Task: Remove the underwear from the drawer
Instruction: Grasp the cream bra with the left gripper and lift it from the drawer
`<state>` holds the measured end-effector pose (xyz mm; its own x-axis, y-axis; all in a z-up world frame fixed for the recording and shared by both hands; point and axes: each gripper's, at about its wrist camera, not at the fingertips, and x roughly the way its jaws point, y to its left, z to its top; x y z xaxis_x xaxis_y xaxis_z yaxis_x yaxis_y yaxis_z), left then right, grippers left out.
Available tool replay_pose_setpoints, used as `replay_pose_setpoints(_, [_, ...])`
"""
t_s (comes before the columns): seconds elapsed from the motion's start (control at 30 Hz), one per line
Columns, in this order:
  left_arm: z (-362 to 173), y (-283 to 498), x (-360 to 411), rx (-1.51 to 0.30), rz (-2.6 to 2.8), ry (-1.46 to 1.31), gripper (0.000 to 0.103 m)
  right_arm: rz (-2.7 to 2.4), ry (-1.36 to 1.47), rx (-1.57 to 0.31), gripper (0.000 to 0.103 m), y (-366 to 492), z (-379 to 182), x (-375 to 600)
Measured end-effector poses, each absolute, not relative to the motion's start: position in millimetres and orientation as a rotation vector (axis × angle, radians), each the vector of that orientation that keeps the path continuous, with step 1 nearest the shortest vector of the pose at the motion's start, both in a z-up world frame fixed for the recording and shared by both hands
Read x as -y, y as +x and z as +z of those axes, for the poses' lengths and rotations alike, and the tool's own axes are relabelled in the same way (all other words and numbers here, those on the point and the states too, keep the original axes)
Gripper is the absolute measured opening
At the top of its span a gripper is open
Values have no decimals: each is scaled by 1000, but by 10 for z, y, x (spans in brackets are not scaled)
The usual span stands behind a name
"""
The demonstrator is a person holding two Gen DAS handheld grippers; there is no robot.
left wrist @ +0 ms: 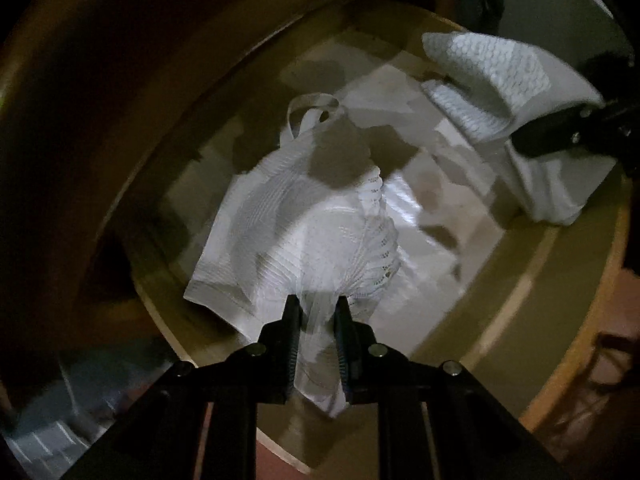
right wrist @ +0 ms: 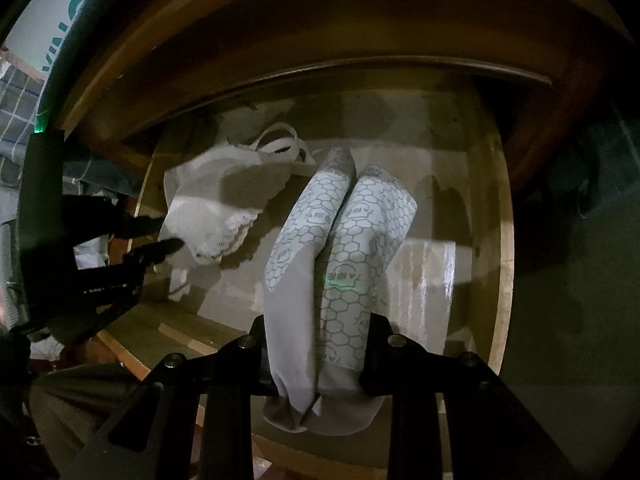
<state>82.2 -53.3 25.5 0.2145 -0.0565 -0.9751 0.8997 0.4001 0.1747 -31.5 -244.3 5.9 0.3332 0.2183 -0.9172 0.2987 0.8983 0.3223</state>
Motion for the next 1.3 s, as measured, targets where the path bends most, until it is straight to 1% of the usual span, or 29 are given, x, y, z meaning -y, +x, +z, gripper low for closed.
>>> replay_pose_setpoints(0.1, [285, 727, 497, -1193, -816, 896, 17, -48, 487, -1239, 27, -319, 66, 2449])
replay_pose_setpoints(0.13, [293, 737, 498, -1199, -806, 881, 20, -48, 486, -1240, 27, -320, 62, 2448])
replay_pose_setpoints(0.17, [224, 697, 466, -1223, -797, 855, 28, -48, 486, -1240, 27, -328, 61, 2448])
replay_pose_setpoints(0.23, [206, 738, 511, -1222, -780, 791, 34, -47, 488, -1241, 27, -327, 58, 2446])
replay_pose_setpoints(0.3, [268, 697, 415, -1217, -767, 746, 36, -47, 492, -1241, 27, -330, 58, 2455])
replay_pose_setpoints(0.33, [272, 684, 479, -1216, -752, 734, 41, -47, 493, -1242, 27, -327, 58, 2451])
replay_pose_setpoints(0.37, [284, 698, 485, -1214, -739, 723, 50, -46, 494, -1242, 27, -330, 57, 2450])
replay_pose_setpoints(0.43, [273, 651, 450, -1221, -715, 724, 57, -44, 495, -1243, 27, -334, 59, 2449])
replay_pose_setpoints(0.5, [177, 663, 469, -1265, -708, 719, 58, -43, 495, -1243, 27, -333, 59, 2440])
replay_pose_setpoints(0.53, [147, 676, 472, -1303, -712, 699, 60, -41, 496, -1243, 27, -333, 58, 2441])
replay_pose_setpoints(0.57, [59, 721, 515, -1322, -713, 690, 64, -39, 496, -1243, 27, -334, 57, 2442])
replay_pose_setpoints(0.6, [31, 739, 518, -1332, -710, 692, 65, -39, 496, -1243, 27, -334, 57, 2441])
replay_pose_setpoints(0.67, [-16, 784, 555, -1319, -687, 706, 71, -36, 497, -1244, 28, -334, 55, 2448])
replay_pose_setpoints(0.8, [-230, 849, 679, -1377, -684, 715, 74, -34, 498, -1244, 28, -339, 52, 2453])
replay_pose_setpoints(0.87, [-284, 863, 720, -1369, -663, 748, 79, -36, 498, -1246, 28, -340, 47, 2450])
replay_pose_setpoints(0.97, [-399, 885, 789, -1403, -648, 773, 80, -37, 495, -1248, 28, -329, 44, 2439])
replay_pose_setpoints(1.1, [-483, 892, 896, -1372, -652, 779, 80, -38, 493, -1254, 28, -324, 38, 2418])
replay_pose_setpoints(1.13, [-468, 876, 905, -1365, -652, 781, 78, -38, 492, -1254, 28, -321, 37, 2415])
replay_pose_setpoints(1.17, [-471, 867, 913, -1363, -648, 793, 69, -39, 490, -1256, 28, -318, 34, 2409])
replay_pose_setpoints(1.2, [-505, 838, 939, -1366, -642, 797, 65, -40, 488, -1257, 28, -315, 28, 2409])
replay_pose_setpoints(1.27, [-478, 797, 931, -1362, -624, 801, 50, -41, 484, -1259, 28, -311, 25, 2401])
replay_pose_setpoints(1.3, [-458, 780, 924, -1359, -626, 805, 48, -42, 480, -1259, 28, -309, 26, 2393])
